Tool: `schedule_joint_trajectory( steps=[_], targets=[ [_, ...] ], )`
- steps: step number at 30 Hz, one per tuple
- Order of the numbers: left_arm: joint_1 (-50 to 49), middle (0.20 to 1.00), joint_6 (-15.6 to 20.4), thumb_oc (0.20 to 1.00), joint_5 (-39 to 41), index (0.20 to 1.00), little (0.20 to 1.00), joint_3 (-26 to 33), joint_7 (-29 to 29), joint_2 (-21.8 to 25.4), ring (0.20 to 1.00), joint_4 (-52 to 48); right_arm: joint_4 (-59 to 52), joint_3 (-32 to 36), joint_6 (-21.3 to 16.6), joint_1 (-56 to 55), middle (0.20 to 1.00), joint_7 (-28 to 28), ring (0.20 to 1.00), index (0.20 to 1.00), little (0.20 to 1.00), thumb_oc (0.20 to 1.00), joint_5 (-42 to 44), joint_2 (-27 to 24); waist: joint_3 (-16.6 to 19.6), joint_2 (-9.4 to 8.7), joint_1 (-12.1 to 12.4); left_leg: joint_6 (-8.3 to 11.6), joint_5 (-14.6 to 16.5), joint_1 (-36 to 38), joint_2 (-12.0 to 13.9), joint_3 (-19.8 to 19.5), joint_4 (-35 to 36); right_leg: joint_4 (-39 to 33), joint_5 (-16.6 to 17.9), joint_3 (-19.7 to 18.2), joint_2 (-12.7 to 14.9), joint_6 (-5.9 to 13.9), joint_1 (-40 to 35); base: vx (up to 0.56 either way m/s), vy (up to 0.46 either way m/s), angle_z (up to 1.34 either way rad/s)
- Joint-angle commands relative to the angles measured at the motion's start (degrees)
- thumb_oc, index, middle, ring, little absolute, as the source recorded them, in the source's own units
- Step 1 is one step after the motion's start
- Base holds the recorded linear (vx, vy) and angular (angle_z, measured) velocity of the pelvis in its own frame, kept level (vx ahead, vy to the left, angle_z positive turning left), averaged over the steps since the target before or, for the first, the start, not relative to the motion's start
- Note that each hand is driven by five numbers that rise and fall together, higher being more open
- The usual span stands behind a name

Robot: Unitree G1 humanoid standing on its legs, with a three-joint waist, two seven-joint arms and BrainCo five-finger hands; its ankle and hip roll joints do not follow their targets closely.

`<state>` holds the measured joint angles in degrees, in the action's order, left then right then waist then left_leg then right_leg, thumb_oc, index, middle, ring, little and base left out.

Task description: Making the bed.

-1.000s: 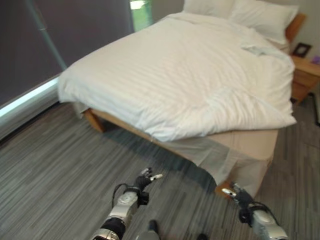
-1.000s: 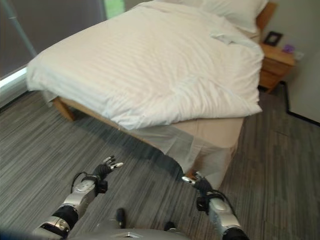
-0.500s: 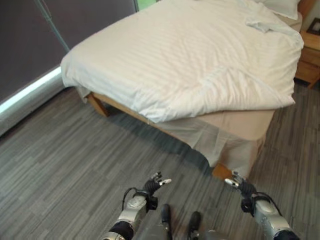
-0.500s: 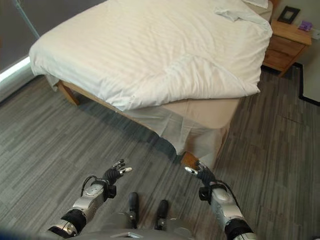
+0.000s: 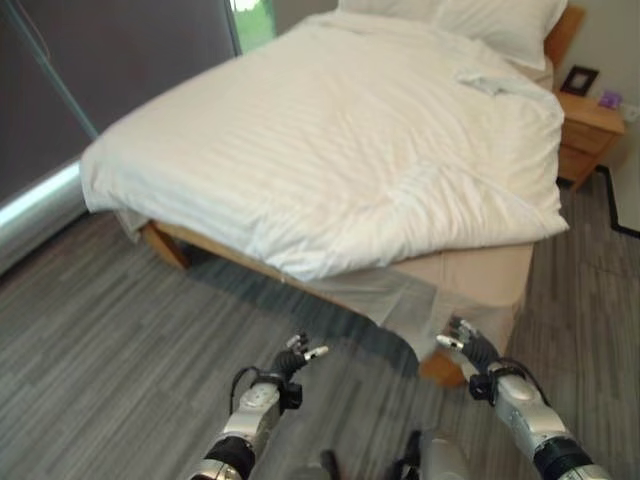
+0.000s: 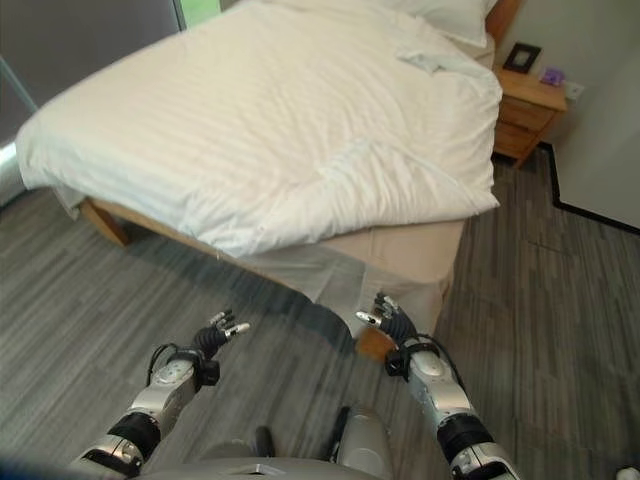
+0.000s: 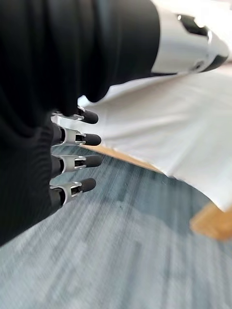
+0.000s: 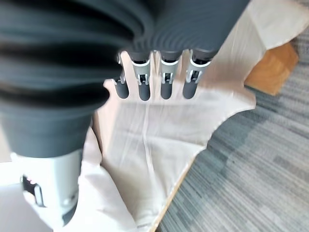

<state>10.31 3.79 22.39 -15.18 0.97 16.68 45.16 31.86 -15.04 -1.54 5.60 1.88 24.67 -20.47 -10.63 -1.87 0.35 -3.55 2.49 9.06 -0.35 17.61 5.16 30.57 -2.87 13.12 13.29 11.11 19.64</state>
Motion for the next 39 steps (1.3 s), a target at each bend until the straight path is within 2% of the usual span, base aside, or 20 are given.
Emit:
schedule_joint_trajectory(
  steps=[1, 3, 5, 7, 10, 13, 17, 18, 19, 21, 22, 23, 24, 25, 29, 39],
  targets=[
    [3.94, 1.000, 2.67, 1.000, 0.64, 1.000, 1.000, -1.04, 0.09, 1.33, 1.000, -3.85, -8.11, 3.51, -3.80, 2.13, 1.000, -0.70, 1.000, 1.000, 1.000, 1.000, -1.68, -1.49, -0.16, -0.54, -0.29, 3.13, -2.46, -1.68, 1.10, -3.94, -0.76, -21.77, 8.46, -2.88, -3.42, -0.65, -13.22, 0.25, -0.150, 0.49],
    [5.26, 1.000, 3.26, 1.000, -0.63, 1.000, 1.000, -2.02, 0.33, 2.65, 1.000, -6.73, -11.19, 5.69, -4.53, 2.70, 1.000, -1.70, 1.000, 1.000, 1.000, 1.000, -2.97, -4.30, 1.16, -1.34, -0.42, 3.41, -1.78, -2.26, 1.18, -5.73, -1.24, -27.30, 7.55, -5.34, -4.67, -0.62, -16.23, 0.19, -0.148, 0.85],
    [5.22, 1.000, 3.42, 1.000, -0.70, 1.000, 1.000, -2.71, 1.55, 2.61, 1.000, -7.73, -15.16, 6.62, -4.90, 3.31, 1.000, -2.03, 1.000, 1.000, 1.000, 1.000, -3.57, -5.27, 3.11, -1.67, 0.02, 3.75, -1.80, -1.59, 0.89, -5.84, -0.37, -31.24, 8.31, -4.47, -5.20, -0.64, -19.02, 0.20, -0.117, 0.69],
    [4.74, 1.000, 3.99, 1.000, 1.34, 1.000, 1.000, -2.43, 1.89, 2.50, 1.000, -10.49, -19.82, 8.30, -6.30, 5.17, 1.000, -2.44, 1.000, 1.000, 1.000, 1.000, -3.30, -7.70, 4.53, -1.13, -0.02, 4.31, -2.32, -1.90, 1.09, -6.81, -0.16, -35.16, 8.54, -3.33, -6.10, -1.08, -21.88, 0.15, -0.073, 0.48],
    [3.98, 1.000, 3.85, 1.000, 3.64, 1.000, 1.000, -2.20, 2.54, 2.17, 1.000, -12.13, -25.81, 10.20, -7.82, 6.75, 1.000, -3.04, 1.000, 1.000, 1.000, 1.000, -2.46, -10.30, 5.04, -0.71, -0.46, 4.65, -2.67, -2.69, 1.21, -7.74, -0.16, -35.57, 7.83, -2.82, -6.48, -1.44, -22.25, 0.07, -0.051, 0.02],
    [2.68, 1.000, 3.47, 1.000, 1.95, 1.000, 1.000, -3.64, 3.71, 1.58, 1.000, -12.80, -33.00, 11.60, -8.95, 12.92, 1.000, -3.03, 1.000, 1.000, 1.000, 1.000, -5.05, -15.68, 5.57, -0.43, -0.65, 5.01, -2.48, -2.87, 1.44, -8.61, -0.16, -35.57, 6.80, -2.56, -6.98, -2.16, -22.95, 0.09, -0.034, 0.10],
    [-0.46, 1.000, 3.03, 1.000, 2.26, 1.000, 1.000, -4.55, 4.86, 1.15, 1.000, -13.27, -33.27, 12.31, -8.62, 18.75, 1.000, -4.67, 1.000, 1.000, 1.000, 1.000, -9.80, -22.62, 6.01, -0.50, -0.20, 5.11, -2.26, -2.86, 1.41, -9.13, -0.16, -35.57, 6.42, -2.13, -7.28, -2.39, -23.53, 0.05, -0.009, 0.04],
    [-0.46, 1.000, 3.02, 1.000, 2.25, 1.000, 1.000, -4.52, 4.86, 1.08, 1.000, -13.29, -33.20, 12.22, -8.64, 18.85, 1.000, -4.70, 1.000, 1.000, 1.000, 1.000, -9.81, -22.69, 6.02, -0.42, -0.23, 5.12, -2.25, -2.88, 1.42, -9.15, -0.16, -35.57, 6.42, -2.10, -7.29, -2.39, -23.52, 0.03, -0.012, 0.03],
    [-1.62, 1.000, 2.57, 1.000, 3.26, 1.000, 1.000, -5.21, 5.65, 1.03, 1.000, -12.91, -29.29, 10.69, -6.63, 23.29, 1.000, -4.41, 1.000, 1.000, 1.000, 1.000, -12.29, -29.25, 6.15, -0.93, 0.00, 5.22, -2.23, -3.00, 1.31, -9.46, -0.16, -35.57, 6.45, -2.07, -7.41, -2.44, -23.61, 0.02, -0.009, 0.05],
    [-2.17, 1.000, 2.24, 1.000, 3.85, 1.000, 1.000, -6.27, 6.24, 1.58, 1.000, -12.48, -19.35, 4.64, -3.56, 31.28, 1.000, -3.50, 1.000, 1.000, 1.000, 1.000, -16.25, -39.23, 6.04, -1.62, 0.32, 5.48, -2.17, -3.08, 1.32, -9.48, -0.16, -35.57, 6.60, -2.14, -7.59, -2.50, -23.63, 0.00, 0.000, 0.00],
    [-2.36, 1.000, 2.10, 1.000, 4.47, 1.000, 1.000, -7.14, 6.47, 2.07, 1.000, -12.55, -14.56, 1.36, -2.31, 35.33, 1.000, -2.95, 1.000, 1.000, 1.000, 1.000, -17.59, -42.54, 6.01, -2.12, 0.52, 5.56, -2.40, -3.41, 1.27, -9.48, -0.16, -35.57, 6.88, -2.17, -7.65, -2.56, -23.24, -0.02, -0.003, 0.04],
    [-2.35, 1.000, 2.10, 1.000, 4.49, 1.000, 1.000, -6.82, 6.47, 1.83, 1.000, -12.54, -13.89, 0.17, -2.53, 36.63, 1.000, -2.99, 1.000, 1.000, 1.000, 1.000, -17.45, -42.56, 5.99, -1.86, 0.28, 5.56, -2.39, -3.44, 1.28, -9.42, -0.16, -35.57, 6.90, -2.23, -7.66, -2.56, -23.18, -0.02, -0.001, 0.06],
    [-2.41, 1.000, 2.00, 1.000, 4.64, 1.000, 1.000, -7.31, 6.58, 2.22, 1.000, -12.43, -7.25, -6.40, -1.62, 43.35, 1.000, -2.18, 1.000, 1.000, 1.000, 1.000, -19.82, -46.02, 5.78, -2.08, 0.35, 5.68, -2.51, -3.49, 1.28, -9.45, -0.16, -35.57, 7.06, -2.23, -7.75, -2.59, -23.12, -0.02, -0.003, 0.05],
    [-2.39, 1.000, 1.69, 1.000, 5.63, 1.000, 1.000, -8.71, 7.05, 2.88, 1.000, -12.89, 4.94, -19.47, -0.06, 56.61, 1.000, -1.71, 1.000, 1.000, 1.000, 1.000, -25.60, -48.57, 5.27, -2.48, 0.49, 5.94, -2.82, -3.96, 1.27, -9.60, -0.16, -35.57, 7.54, -2.43, -7.88, -2.63, -22.62, -0.03, -0.007, -0.06],
    [-2.50, 1.000, 1.10, 1.000, 5.39, 1.000, 1.000, -9.88, 7.57, 3.73, 1.000, -13.84, 21.64, -31.97, 1.93, 68.67, 1.000, -1.60, 1.000, 1.000, 1.000, 1.000, -36.79, -47.77, 4.15, -2.56, 0.89, 6.27, -3.20, -5.42, 1.46, -9.85, -0.16, -35.57, 8.10, -2.55, -7.92, -2.58, -21.16, -0.05, -0.009, -0.01],
    [-1.00, 1.000, 1.34, 1.000, 4.64, 1.000, 1.000, -12.66, 7.69, 3.60, 1.000, -15.71, 35.32, -32.93, 2.35, 72.18, 1.000, -6.19, 1.000, 1.000, 1.000, 1.000, -41.68, -46.08, 1.17, -0.35, 1.27, 6.81, -4.93, -10.39, 1.46, -10.55, -0.16, -35.57, 9.09, -3.00, -7.59, -2.34, -16.23, -0.06, -0.023, 0.02]
  ],
)
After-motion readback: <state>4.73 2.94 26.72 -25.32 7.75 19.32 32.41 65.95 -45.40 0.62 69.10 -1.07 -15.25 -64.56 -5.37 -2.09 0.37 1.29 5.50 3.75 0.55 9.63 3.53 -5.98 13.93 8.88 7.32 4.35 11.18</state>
